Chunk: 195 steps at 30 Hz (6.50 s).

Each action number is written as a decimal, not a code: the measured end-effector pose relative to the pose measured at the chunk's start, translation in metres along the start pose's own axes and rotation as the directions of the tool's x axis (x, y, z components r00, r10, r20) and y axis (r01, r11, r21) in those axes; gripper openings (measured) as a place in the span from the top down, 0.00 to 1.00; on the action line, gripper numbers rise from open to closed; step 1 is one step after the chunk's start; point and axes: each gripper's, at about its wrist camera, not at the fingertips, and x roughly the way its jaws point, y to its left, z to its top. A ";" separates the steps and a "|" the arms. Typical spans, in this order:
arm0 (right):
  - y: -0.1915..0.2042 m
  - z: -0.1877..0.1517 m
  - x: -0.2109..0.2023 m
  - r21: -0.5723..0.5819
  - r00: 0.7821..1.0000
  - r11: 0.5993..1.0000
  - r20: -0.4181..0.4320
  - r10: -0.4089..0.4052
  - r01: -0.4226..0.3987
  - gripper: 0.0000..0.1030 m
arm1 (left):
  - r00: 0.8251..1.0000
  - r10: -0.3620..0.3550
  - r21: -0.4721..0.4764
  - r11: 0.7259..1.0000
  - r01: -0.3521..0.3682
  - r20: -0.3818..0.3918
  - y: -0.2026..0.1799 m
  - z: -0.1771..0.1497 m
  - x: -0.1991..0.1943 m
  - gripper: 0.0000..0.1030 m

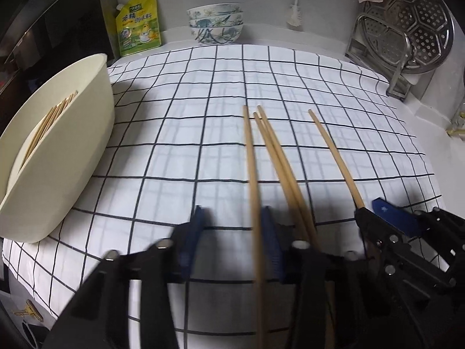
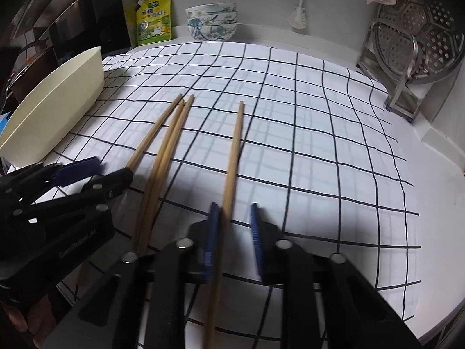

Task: Organize utensils
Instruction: 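Close the right tool on one chopstick while the left tool closes on another, then lift both held chopsticks and carry them over the cream-white basin, then open both tools to release the chopsticks into the basin, then move both open tools back to the last chopsticks on the cloth, then close the right tool on one chopstick while the left tool closes on the other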

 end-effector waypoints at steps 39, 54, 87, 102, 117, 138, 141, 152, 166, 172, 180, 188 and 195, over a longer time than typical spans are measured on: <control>0.081 0.114 -0.064 0.084 0.950 0.964 0.209 0.232 -0.253 0.94 | 0.957 -0.135 -0.025 0.989 0.146 0.257 0.140 0.064 -0.137 0.93; 0.207 0.167 -0.047 -0.046 0.920 0.935 0.170 0.353 -0.351 0.94 | 0.963 0.008 -0.128 0.991 0.027 0.269 0.258 0.067 -0.135 0.93; 0.267 0.167 0.029 -0.051 0.942 0.940 -0.003 0.336 -0.336 0.94 | 0.993 0.007 -0.211 0.977 0.017 0.116 0.307 0.045 -0.066 0.93; 0.255 0.158 -0.011 -0.040 0.942 0.946 0.083 0.325 -0.323 0.76 | 0.974 0.094 -0.277 0.960 -0.035 0.204 0.319 0.033 -0.117 0.43; 0.237 0.132 -0.054 -0.042 0.929 0.940 0.138 0.342 -0.340 0.68 | 0.969 0.098 -0.267 0.963 -0.035 0.228 0.291 0.015 -0.152 0.41; 0.160 0.093 -0.078 0.027 0.930 0.944 0.186 0.317 -0.327 0.63 | 0.970 0.053 -0.210 0.978 -0.002 0.238 0.222 0.005 -0.169 0.32; 0.149 0.089 -0.080 0.035 0.933 0.948 0.192 0.306 -0.318 0.62 | 0.971 0.039 -0.195 0.981 0.008 0.235 0.210 0.006 -0.168 0.32; 0.094 0.065 -0.075 0.102 0.951 0.957 0.183 0.251 -0.272 0.62 | 0.975 0.002 -0.160 0.986 0.035 0.221 0.168 0.004 -0.157 0.32; 0.044 0.031 -0.043 0.129 0.986 0.980 0.093 0.140 -0.151 0.60 | 0.984 -0.079 -0.090 0.992 0.094 0.157 0.111 0.000 -0.123 0.32; 0.034 0.017 -0.020 0.098 0.996 0.991 0.019 0.092 -0.093 0.60 | 0.989 -0.094 -0.079 0.992 0.103 0.111 0.092 -0.002 -0.100 0.32; 0.030 0.011 -0.005 0.070 0.997 0.995 -0.017 0.079 -0.077 0.60 | 0.994 -0.090 -0.059 0.994 0.094 0.055 0.075 -0.003 -0.075 0.32; 0.034 0.008 -0.002 0.030 0.997 0.997 -0.020 0.071 -0.070 0.60 | 0.996 -0.081 -0.047 0.995 0.083 0.039 0.067 -0.003 -0.067 0.32; 0.039 0.005 -0.005 -0.001 0.997 0.997 -0.016 0.074 -0.074 0.60 | 0.996 -0.083 -0.042 0.996 0.084 0.030 0.063 -0.003 -0.064 0.32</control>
